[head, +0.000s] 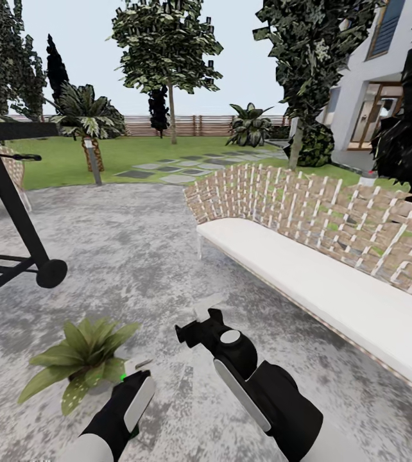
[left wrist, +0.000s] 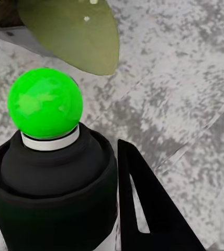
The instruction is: Pick up the pesticide atomizer in the garden and spray insectifuge to fully cover both potted plants in the garden.
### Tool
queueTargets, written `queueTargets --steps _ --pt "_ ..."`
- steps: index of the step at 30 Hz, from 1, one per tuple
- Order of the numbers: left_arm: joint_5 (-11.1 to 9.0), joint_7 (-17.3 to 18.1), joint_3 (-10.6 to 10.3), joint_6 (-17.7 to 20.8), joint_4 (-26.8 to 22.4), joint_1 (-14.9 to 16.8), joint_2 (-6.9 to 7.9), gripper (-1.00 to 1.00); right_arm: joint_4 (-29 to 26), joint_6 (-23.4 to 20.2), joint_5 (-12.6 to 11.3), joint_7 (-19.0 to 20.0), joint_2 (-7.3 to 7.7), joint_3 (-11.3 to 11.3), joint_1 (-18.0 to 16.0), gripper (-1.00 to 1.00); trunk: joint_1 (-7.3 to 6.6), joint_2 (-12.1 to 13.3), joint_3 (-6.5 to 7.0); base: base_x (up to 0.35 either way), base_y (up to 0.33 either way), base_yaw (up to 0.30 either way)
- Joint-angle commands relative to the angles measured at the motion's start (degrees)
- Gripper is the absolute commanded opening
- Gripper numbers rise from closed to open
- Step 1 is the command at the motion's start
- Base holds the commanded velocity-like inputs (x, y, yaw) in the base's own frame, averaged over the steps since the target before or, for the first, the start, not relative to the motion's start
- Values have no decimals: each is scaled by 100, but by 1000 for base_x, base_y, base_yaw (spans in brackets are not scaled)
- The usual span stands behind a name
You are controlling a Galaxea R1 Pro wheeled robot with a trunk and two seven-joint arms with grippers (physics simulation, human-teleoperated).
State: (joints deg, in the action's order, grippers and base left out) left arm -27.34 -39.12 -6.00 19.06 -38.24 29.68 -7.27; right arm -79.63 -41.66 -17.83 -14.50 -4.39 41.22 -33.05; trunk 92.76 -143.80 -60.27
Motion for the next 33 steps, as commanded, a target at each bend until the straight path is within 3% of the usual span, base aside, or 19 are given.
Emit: queueTargets --steps 1,7,12,16,23,33 --pt "3 -1 -5 -4 -94 2 -16 -100 0 0 -1 0 0 0 0 100 0 0 0 24 -27 230" --pt "-74 -339 18 -29 -325 -2 -29 -100 0 0 -1 0 0 0 0 100 0 0 0 4 -4 225" --pt "-309 -321 12 -34 79 25 -40 -100 -15 0 -1 0 0 0 0 100 0 0 0 0 0 38" --pt "-452 -278 12 -136 55 29 -32 -100 -59 0 1 -3 0 -10 0 100 0 0 0 0 0 0" --pt "-479 -123 3 -341 143 30 -26 -100 -101 0 8 -95 9 -18 0 100 0 0 0 119 -122 3" --pt "-468 -194 0 -331 205 30 -37 -100 -106 0 8 -141 9 -18 0 100 0 0 0 67 -66 201"
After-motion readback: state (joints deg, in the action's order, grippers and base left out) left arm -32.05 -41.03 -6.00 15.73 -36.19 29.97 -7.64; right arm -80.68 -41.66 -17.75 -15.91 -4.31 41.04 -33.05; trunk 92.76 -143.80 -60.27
